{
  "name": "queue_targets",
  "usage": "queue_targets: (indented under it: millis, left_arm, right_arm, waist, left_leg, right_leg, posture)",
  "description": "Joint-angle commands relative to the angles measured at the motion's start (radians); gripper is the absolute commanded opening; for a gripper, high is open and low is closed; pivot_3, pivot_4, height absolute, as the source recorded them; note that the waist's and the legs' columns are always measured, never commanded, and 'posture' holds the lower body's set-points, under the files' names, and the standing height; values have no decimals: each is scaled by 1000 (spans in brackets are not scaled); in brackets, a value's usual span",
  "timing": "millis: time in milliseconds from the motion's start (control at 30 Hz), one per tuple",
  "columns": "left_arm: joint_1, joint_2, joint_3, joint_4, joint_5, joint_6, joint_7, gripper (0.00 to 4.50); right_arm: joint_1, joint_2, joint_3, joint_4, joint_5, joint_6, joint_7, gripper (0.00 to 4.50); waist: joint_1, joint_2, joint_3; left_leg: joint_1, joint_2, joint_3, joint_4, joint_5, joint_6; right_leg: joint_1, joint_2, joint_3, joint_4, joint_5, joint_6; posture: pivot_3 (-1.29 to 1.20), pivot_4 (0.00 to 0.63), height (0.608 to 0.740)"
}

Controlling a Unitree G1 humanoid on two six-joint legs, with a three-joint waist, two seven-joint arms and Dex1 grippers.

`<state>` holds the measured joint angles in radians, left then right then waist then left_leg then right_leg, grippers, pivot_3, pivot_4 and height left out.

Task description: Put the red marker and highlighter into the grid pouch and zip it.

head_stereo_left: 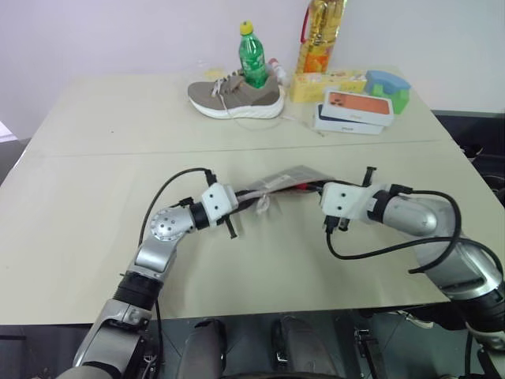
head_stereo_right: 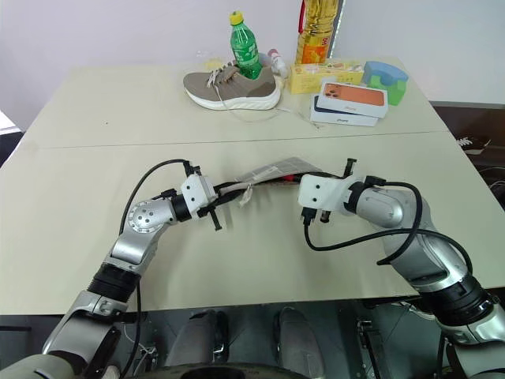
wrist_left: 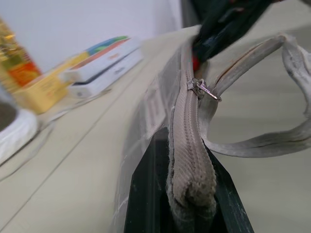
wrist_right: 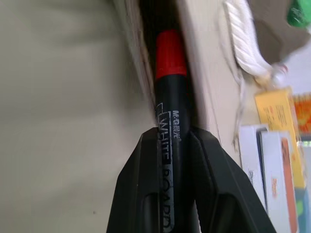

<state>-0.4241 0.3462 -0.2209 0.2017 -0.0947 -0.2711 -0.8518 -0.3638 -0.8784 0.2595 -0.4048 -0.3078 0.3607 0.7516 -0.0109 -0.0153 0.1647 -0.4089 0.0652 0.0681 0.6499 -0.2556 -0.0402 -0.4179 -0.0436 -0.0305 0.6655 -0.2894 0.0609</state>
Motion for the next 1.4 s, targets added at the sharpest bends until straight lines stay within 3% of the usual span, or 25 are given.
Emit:
queue_targets:
  millis: [33, 233, 500, 700, 1033, 1133, 1400]
  left_arm:
    - [-9, 1, -15, -50, -7, -34, -31, 0]
    - [-12, 7, -37, -73, -21, -25, -96, 0]
    - [-7, 16, -33, -79, -20, -24, -118, 0]
    - [-19, 17, -3, -35, 3, -21, -65, 0]
    - [-74, -68, 60, 60, 3, 37, 129, 0]
    - [-87, -114, 83, 60, -42, 79, 151, 0]
    - [-92, -135, 86, 59, -31, 89, 163, 0]
  right_arm:
    - [-37, 5, 22, -31, -44, -27, 25, 274]
    - [-82, 18, 91, -39, -104, -125, 78, 274]
    - [-76, 61, 77, -47, -77, -144, 132, 274]
    - [-74, 116, -30, -76, 5, -87, 111, 3093]
    - [-122, 249, -257, -228, 341, 263, 119, 3093]
    - [-104, 266, -252, -261, 390, 379, 90, 3093]
    - [-88, 463, -185, -291, 455, 583, -116, 3093]
  waist:
    - [1, 0, 0]
    - [1, 0, 0]
    - [1, 0, 0]
    - [0, 0, 0]
    - [2, 0, 0]
    - [2, 0, 0]
    - [0, 0, 0]
  left_leg:
    - [0, 0, 0, 0, 0, 0]
    - [0, 0, 0, 0, 0, 0]
    - [0, 0, 0, 1, 0, 0]
    - [0, 0, 0, 2, 0, 0]
    - [3, 0, -1, 3, 0, 0]
    - [3, 0, -2, 3, 0, 0]
    - [3, 0, -3, 3, 0, 0]
  right_leg:
    - [0, 0, 0, 0, 0, 0]
    - [0, 0, 0, 0, 0, 0]
    - [0, 0, 0, 0, 0, 0]
    - [0, 0, 0, 1, 0, 0]
    - [5, 0, 0, 1, 0, 0]
    - [5, 0, -1, 1, 0, 0]
    - [5, 0, -1, 1, 0, 0]
  posture:
    - [0, 150, 740]
    - [0, 150, 740]
    - [0, 150, 740]
    - [0, 150, 740]
    - [0, 150, 740]
    - [0, 150, 740]
    - [0, 150, 740]
